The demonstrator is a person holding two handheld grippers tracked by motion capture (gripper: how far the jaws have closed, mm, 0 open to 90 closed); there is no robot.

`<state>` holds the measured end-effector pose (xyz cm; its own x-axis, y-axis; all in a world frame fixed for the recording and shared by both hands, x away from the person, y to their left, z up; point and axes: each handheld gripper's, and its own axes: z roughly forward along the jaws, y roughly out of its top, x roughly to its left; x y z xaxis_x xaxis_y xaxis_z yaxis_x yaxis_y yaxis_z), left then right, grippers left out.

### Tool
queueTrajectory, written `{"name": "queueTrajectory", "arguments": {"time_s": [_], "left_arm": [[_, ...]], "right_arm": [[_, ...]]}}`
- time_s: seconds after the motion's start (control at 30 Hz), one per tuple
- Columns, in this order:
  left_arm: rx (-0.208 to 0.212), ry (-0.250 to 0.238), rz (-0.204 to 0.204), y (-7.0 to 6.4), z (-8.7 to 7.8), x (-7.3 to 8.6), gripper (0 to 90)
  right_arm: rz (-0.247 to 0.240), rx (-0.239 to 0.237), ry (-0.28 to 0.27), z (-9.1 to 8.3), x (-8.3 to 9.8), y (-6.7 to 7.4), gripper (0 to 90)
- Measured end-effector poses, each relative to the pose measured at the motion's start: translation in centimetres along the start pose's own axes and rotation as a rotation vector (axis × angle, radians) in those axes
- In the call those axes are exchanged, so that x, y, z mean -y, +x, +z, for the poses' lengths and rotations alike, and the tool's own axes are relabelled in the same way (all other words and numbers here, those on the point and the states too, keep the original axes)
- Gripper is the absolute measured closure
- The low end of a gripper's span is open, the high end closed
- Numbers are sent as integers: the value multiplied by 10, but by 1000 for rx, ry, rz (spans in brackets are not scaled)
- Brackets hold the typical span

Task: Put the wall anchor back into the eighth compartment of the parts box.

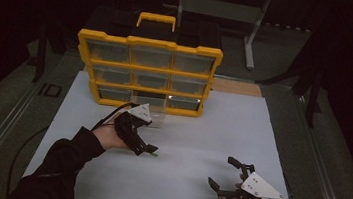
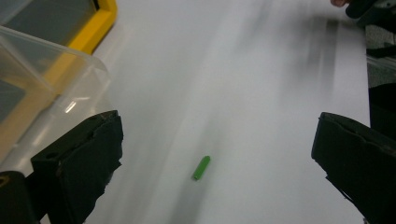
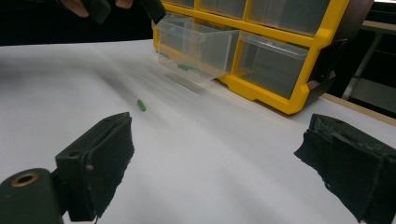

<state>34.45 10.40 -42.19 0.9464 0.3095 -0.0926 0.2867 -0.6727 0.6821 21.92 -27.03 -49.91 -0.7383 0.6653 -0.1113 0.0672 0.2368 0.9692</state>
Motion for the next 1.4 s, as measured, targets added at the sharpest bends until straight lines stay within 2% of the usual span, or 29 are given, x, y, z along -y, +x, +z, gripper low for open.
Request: {"name": "queueTrajectory", "arguments": {"time_s": [0.27,0.37,0.57,0.77,0.9,1.17,1.3,1.4], "left_arm": [[13,13,12,-4,18,12,33],[19,34,22,-5,27,18,39],[20,55,14,-3,38,27,60],[20,78,14,2,50,38,176],[21,87,31,4,56,43,274],[13,96,54,6,64,46,484],[23,110,56,7,70,47,553],[14,122,63,6,74,47,594]], "right_arm": [[0,0,1,0,0,0,83],[0,-1,2,0,0,0,83],[2,-2,2,0,0,0,83],[5,-3,7,1,0,1,83],[5,-3,8,1,0,1,83],[4,-5,11,1,1,1,83],[4,-2,7,1,0,0,83],[2,0,6,0,0,0,83]]}}
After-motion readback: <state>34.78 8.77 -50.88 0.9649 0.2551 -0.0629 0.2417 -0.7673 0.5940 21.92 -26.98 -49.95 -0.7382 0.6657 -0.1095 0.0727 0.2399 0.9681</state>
